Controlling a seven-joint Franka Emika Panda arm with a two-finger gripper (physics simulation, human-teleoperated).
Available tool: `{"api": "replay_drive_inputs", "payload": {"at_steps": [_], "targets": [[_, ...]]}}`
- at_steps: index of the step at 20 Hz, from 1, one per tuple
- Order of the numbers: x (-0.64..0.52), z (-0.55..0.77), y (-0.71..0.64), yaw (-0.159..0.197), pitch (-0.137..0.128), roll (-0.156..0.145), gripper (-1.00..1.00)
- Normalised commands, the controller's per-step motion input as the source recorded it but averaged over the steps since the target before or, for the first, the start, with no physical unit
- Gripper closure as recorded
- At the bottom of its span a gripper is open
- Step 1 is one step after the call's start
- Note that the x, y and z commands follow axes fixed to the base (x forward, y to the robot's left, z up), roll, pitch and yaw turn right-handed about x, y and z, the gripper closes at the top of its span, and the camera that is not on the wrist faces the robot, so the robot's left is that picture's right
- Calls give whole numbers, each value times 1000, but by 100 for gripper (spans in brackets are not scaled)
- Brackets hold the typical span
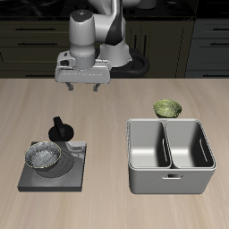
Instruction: Place the black bowl on the flat stove and turn on the flat stove
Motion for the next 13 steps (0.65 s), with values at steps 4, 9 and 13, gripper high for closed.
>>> {"api": "replay_drive_inputs", "payload": {"at_steps": [4,9,13], "targets": [[-146,385,783,-31,51,128,-100],[-73,220,515,9,12,76,-100],[-14,98,363,8,25,36,-100]]}}
